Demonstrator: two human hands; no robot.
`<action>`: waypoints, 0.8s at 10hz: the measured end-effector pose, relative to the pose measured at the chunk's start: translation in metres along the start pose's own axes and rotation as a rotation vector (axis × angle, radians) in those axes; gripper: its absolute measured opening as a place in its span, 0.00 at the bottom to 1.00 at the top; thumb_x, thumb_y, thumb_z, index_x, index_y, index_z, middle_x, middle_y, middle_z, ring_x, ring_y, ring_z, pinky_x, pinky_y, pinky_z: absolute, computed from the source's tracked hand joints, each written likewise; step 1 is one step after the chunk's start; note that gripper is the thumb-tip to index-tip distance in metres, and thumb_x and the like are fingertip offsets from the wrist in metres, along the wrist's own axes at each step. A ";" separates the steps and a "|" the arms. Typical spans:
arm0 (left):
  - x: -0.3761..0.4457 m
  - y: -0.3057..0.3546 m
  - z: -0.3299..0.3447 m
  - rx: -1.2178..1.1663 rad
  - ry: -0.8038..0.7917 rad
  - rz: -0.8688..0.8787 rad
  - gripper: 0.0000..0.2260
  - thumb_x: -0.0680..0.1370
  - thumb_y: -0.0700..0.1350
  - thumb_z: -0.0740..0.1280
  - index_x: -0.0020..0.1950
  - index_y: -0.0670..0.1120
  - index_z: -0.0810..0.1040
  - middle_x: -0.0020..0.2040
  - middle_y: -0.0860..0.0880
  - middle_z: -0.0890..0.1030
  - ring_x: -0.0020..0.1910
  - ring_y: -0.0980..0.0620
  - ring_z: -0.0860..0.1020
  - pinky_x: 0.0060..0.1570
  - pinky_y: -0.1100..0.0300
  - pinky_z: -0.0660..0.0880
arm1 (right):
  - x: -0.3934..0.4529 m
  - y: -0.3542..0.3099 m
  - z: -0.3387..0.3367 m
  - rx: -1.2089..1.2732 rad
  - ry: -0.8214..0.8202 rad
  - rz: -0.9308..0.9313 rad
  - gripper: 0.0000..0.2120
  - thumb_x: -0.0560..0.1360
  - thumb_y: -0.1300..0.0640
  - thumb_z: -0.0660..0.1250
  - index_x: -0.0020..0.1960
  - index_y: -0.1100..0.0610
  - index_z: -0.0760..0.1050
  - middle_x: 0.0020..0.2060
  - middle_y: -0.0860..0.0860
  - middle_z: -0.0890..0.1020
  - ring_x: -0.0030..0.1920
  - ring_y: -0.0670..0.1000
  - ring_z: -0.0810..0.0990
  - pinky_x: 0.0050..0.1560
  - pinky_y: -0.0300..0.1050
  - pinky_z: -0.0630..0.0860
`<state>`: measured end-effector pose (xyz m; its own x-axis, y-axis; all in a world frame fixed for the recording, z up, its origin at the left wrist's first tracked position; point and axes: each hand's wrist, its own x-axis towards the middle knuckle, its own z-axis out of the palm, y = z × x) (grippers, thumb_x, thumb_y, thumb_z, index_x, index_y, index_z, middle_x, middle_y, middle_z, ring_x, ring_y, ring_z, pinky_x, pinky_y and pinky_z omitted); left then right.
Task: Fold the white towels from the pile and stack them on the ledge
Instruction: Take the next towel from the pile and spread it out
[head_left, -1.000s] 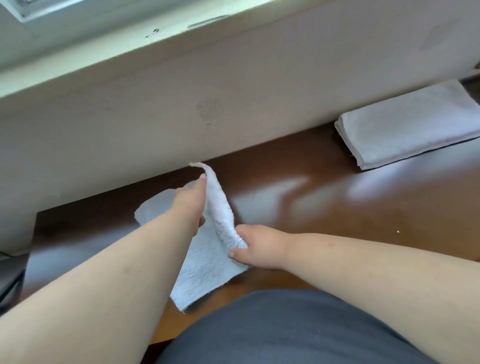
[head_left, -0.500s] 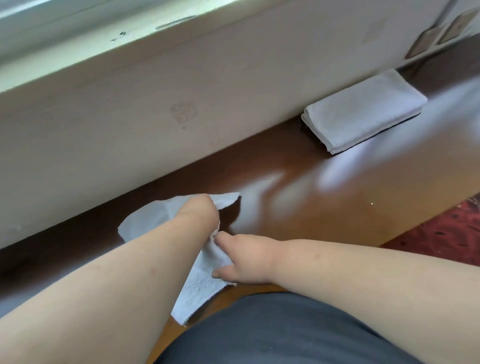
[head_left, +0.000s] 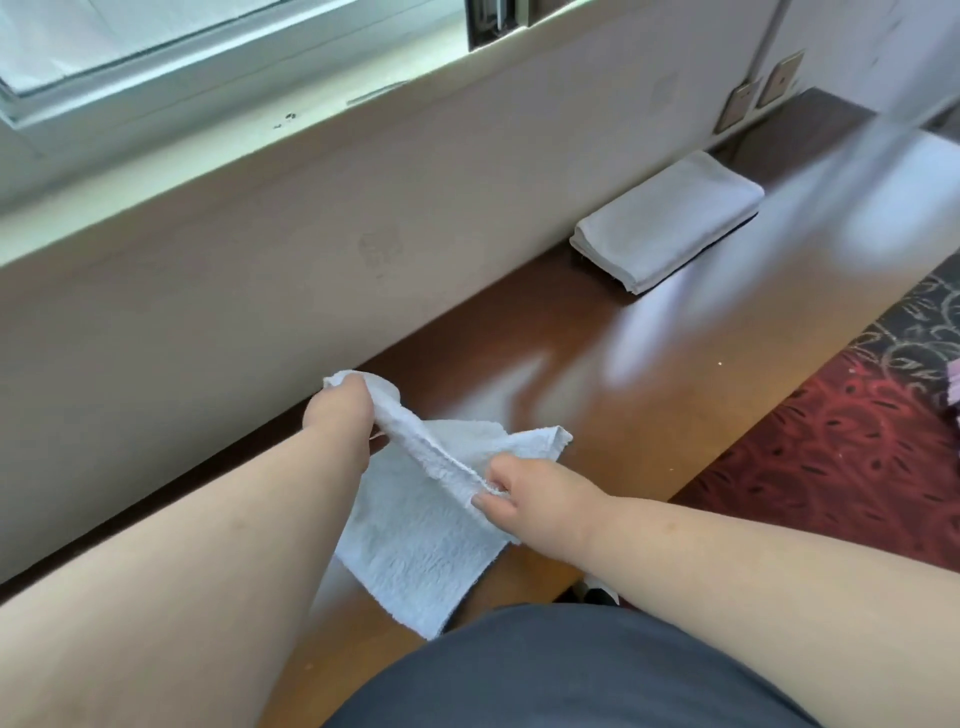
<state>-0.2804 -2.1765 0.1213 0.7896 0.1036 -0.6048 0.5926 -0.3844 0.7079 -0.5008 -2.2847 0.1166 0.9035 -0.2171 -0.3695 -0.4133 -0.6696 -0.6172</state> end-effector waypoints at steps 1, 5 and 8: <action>0.001 0.005 0.005 0.011 -0.051 0.088 0.18 0.81 0.48 0.57 0.67 0.42 0.72 0.56 0.42 0.81 0.33 0.50 0.78 0.31 0.63 0.77 | -0.011 0.009 -0.002 0.266 0.099 0.100 0.15 0.78 0.41 0.65 0.40 0.49 0.67 0.31 0.44 0.72 0.32 0.43 0.69 0.34 0.43 0.64; -0.018 0.067 0.136 0.287 -0.122 0.292 0.17 0.81 0.49 0.54 0.65 0.45 0.71 0.61 0.42 0.80 0.58 0.41 0.79 0.61 0.49 0.74 | -0.004 0.122 -0.073 0.921 0.425 0.364 0.15 0.70 0.36 0.69 0.34 0.46 0.74 0.27 0.42 0.72 0.29 0.46 0.73 0.37 0.46 0.73; 0.031 0.080 0.264 1.062 -0.078 0.572 0.24 0.83 0.42 0.57 0.77 0.38 0.56 0.76 0.37 0.62 0.76 0.39 0.61 0.72 0.46 0.60 | 0.058 0.225 -0.115 0.750 0.365 0.636 0.08 0.78 0.43 0.64 0.51 0.45 0.77 0.45 0.49 0.80 0.33 0.48 0.83 0.40 0.44 0.83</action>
<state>-0.2507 -2.4464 0.0623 0.8615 -0.3691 -0.3485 -0.2943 -0.9225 0.2497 -0.5279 -2.5292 0.0362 0.4223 -0.6596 -0.6217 -0.6757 0.2281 -0.7010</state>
